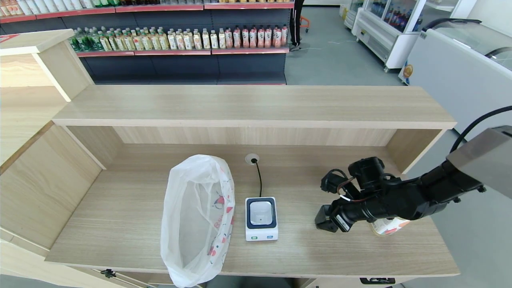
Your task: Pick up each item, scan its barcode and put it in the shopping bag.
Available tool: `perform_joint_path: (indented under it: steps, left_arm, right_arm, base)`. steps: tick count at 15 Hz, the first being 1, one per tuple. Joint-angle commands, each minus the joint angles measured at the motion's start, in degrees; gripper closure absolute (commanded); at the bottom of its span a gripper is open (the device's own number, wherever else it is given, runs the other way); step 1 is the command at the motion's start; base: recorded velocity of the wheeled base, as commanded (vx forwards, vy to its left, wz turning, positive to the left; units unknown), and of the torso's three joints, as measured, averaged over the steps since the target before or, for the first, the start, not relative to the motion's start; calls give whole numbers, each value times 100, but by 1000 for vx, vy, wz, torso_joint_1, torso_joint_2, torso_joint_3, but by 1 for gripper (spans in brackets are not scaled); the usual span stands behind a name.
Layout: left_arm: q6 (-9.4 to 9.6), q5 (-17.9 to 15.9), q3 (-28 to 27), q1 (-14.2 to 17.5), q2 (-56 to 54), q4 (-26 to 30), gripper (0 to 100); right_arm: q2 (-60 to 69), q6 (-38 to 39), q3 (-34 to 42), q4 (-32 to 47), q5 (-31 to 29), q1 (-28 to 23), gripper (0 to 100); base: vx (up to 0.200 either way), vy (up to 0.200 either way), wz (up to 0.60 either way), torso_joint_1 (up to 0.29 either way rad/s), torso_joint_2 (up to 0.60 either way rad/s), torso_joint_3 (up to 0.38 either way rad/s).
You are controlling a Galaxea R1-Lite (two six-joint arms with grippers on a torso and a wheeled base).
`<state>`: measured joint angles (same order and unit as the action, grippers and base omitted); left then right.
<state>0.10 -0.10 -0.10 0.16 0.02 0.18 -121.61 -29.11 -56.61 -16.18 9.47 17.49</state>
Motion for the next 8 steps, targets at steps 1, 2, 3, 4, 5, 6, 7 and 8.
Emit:
perform_joint_path:
  steps: [1,2,3,4,5,6,7,8]
  left_arm:
    - [-1,1,1,2,-2,-1,0]
    - [-1,1,1,2,-2,-1,0]
    - [-1,1,1,2,-2,-1,0]
    - [-1,1,1,2,-2,-1,0]
    - [-1,1,1,2,-2,-1,0]
    - [-1,1,1,2,-2,-1,0]
    - [-1,1,1,2,-2,-1,0]
    - [-1,1,1,2,-2,-1,0]
  right_arm:
    - [-205,2,-122,1,37,105,0]
    - [-249,-7,-139,1,37,114,0]
    - [-266,-16,-148,-8,37,114,100]
    - [-302,-16,-183,-17,37,105,100]
    - [-310,-16,-227,-17,37,105,100]
    - [-310,-16,-236,-17,37,96,100]
    - [-275,-7,-236,-17,37,88,100]
    - [-222,-7,-227,-17,28,79,100]
  base:
    - [0,0,0,0,0,0]
    - [0,0,0,0,0,0]
    - [0,0,0,0,0,0]
    - [0,0,0,0,0,0]
    - [0,0,0,0,0,0]
    - [0,0,0,0,0,0]
    - [0,0,0,0,0,0]
    - [0,0,0,0,0,0]
